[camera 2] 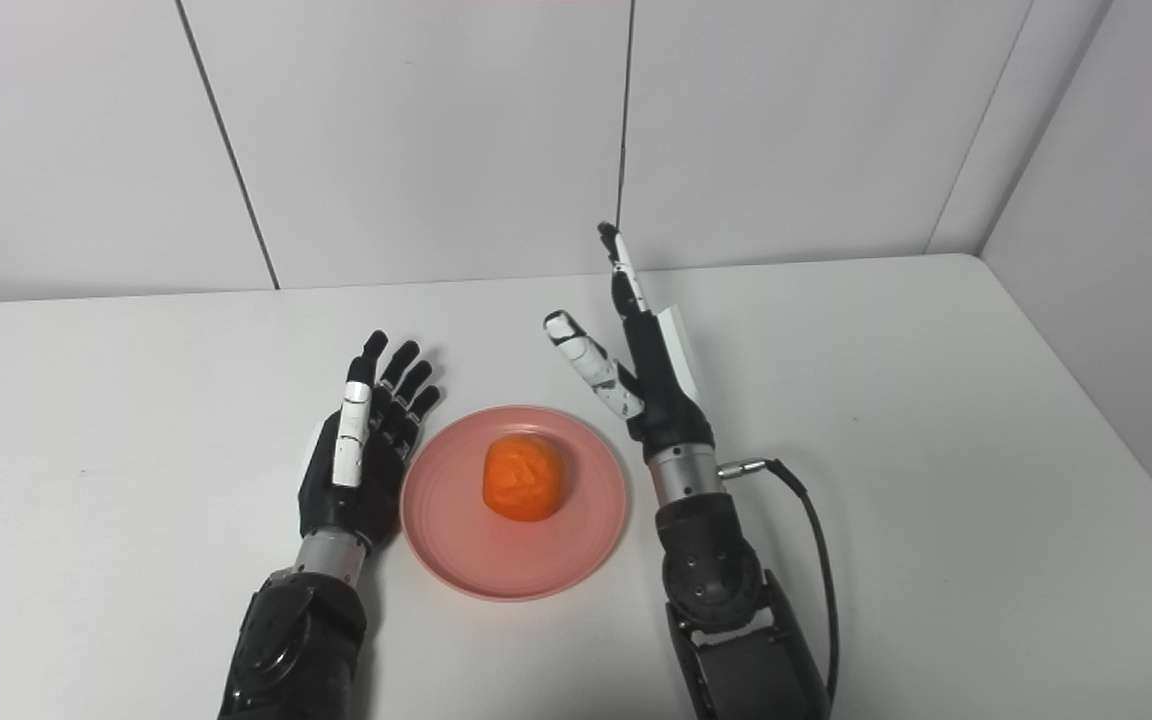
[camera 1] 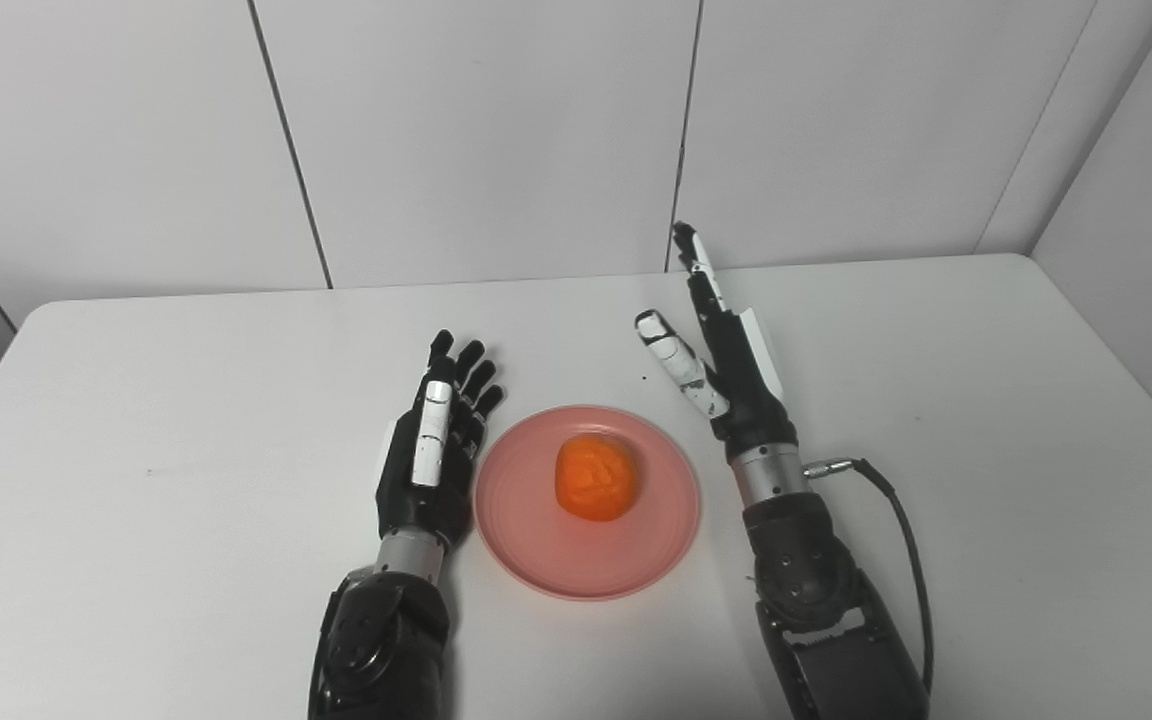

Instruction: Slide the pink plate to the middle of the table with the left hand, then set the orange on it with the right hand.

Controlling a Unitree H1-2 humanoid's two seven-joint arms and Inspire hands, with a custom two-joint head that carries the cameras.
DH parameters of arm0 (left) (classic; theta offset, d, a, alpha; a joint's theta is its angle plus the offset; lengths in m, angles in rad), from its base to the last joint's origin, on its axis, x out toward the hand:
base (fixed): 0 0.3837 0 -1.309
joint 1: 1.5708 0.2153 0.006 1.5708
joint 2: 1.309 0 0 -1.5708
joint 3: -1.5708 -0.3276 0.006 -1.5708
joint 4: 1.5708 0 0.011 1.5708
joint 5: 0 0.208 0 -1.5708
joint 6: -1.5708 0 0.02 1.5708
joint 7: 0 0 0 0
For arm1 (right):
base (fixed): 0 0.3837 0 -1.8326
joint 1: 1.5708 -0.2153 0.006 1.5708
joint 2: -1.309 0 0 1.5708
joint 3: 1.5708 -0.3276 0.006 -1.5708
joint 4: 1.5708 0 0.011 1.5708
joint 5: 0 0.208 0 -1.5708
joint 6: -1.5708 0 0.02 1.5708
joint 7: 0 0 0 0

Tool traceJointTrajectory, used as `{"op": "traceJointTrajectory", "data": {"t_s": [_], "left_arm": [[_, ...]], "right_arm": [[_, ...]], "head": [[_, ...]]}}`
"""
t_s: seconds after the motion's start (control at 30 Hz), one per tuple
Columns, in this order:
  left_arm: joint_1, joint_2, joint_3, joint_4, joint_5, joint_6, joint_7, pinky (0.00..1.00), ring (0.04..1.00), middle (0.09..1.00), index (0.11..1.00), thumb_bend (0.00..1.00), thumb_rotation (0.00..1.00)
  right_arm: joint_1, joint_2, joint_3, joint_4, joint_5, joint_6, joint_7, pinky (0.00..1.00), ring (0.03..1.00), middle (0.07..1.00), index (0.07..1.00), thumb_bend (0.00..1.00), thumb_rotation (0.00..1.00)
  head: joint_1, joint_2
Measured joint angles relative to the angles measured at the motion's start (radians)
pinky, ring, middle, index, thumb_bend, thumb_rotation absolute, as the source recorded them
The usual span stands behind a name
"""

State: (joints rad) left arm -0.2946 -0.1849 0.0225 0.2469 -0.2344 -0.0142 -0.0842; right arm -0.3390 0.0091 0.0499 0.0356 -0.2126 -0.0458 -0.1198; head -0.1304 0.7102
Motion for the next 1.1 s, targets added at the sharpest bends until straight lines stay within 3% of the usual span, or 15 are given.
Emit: {"op": "traceJointTrajectory", "data": {"t_s": [0.07, 0.23, 0.37, 0.47, 0.67, 0.8, 1.1], "left_arm": [[0.001, 0.000, -0.002, 0.012, 0.038, -0.041, 0.019, 1.00, 0.999, 0.998, 0.997, 0.88, 0.88], [0.002, -0.001, -0.022, 0.022, 0.192, -0.104, 0.124, 1.00, 1.000, 1.000, 0.997, 0.93, 0.96], [0.008, -0.006, -0.046, 0.023, 0.350, -0.138, 0.252, 1.00, 1.000, 1.000, 1.000, 0.73, 0.98], [0.014, -0.006, -0.051, 0.014, 0.388, -0.124, 0.291, 1.00, 1.000, 1.000, 1.000, 0.73, 0.99], [0.034, -0.003, -0.071, -0.033, 0.392, -0.004, 0.283, 1.00, 1.000, 1.000, 1.000, 0.78, 1.00], [0.031, 0.000, -0.070, -0.066, 0.380, 0.071, 0.260, 1.00, 1.000, 1.000, 1.000, 0.89, 1.00], [0.029, 0.022, -0.075, -0.097, 0.339, 0.121, 0.221, 1.00, 1.000, 1.000, 1.000, 0.95, 1.00]], "right_arm": [[0.003, 0.011, -0.021, 0.000, 0.059, 0.014, 0.013, 1.00, 0.998, 0.997, 1.000, 0.91, 1.00], [0.018, 0.024, -0.062, 0.021, 0.149, 0.034, 0.026, 1.00, 0.967, 0.982, 1.000, 0.88, 1.00], [0.044, 0.029, -0.094, 0.052, 0.222, 0.038, 0.032, 1.00, 0.982, 0.986, 1.000, 0.84, 1.00], [0.060, 0.019, -0.101, 0.084, 0.249, 0.045, 0.049, 1.00, 0.991, 0.991, 1.000, 0.80, 1.00], [0.094, -0.021, -0.081, 0.105, 0.226, 0.044, 0.070, 1.00, 1.000, 1.000, 1.000, 0.83, 1.00], [0.098, -0.029, -0.062, 0.103, 0.211, 0.044, 0.072, 1.00, 1.000, 1.000, 1.000, 0.87, 1.00], [0.106, -0.023, -0.057, 0.103, 0.206, 0.040, 0.068, 1.00, 1.000, 1.000, 1.000, 0.89, 1.00]], "head": [[0.005, 0.000], [0.012, 0.002], [0.025, 0.003], [0.032, 0.005], [0.040, 0.008], [0.040, 0.011], [0.035, 0.009]]}}
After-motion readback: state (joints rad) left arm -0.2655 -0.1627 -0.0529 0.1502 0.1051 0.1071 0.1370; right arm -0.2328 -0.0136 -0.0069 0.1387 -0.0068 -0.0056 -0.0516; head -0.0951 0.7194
